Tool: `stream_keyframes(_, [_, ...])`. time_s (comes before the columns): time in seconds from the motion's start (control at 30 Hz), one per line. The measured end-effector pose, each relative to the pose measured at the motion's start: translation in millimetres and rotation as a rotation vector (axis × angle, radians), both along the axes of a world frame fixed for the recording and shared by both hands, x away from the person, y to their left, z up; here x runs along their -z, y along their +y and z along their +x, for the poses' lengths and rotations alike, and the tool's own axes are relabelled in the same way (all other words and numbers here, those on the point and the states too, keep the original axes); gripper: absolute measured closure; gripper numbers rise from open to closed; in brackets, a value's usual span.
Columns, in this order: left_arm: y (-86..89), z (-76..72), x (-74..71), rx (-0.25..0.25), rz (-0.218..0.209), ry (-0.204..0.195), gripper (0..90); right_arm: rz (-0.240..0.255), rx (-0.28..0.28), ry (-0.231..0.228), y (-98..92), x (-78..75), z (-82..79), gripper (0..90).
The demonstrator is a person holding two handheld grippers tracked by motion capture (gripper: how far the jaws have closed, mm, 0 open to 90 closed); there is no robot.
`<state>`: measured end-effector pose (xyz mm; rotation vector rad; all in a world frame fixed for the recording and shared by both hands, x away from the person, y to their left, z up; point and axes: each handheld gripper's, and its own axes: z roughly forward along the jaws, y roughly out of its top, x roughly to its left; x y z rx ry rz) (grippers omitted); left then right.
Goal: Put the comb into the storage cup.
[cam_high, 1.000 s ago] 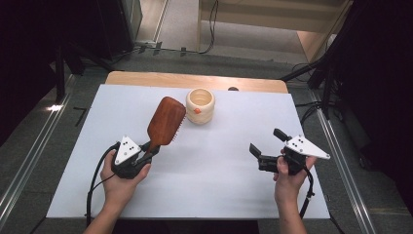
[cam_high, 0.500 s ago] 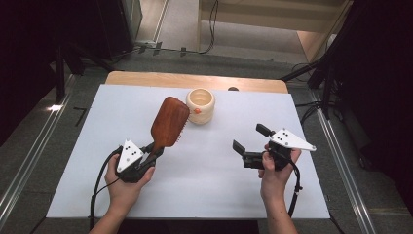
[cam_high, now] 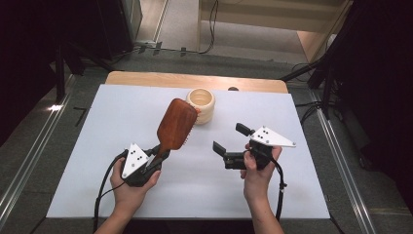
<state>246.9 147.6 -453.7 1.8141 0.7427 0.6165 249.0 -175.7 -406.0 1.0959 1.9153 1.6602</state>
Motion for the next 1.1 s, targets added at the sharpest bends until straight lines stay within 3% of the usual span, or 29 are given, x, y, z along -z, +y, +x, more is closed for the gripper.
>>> stream_keyframes(0.5, [-14.7,-9.4,0.8,0.042,0.004,-0.020,72.8,0.023,-0.054,0.016,28.2,-0.8,1.6,0.0])
stream_keyframes(1.1, [-27.6,-18.3,1.1,0.083,0.009,-0.037,72.8,0.070,-0.083,0.044,46.6,-0.4,3.7,0.0])
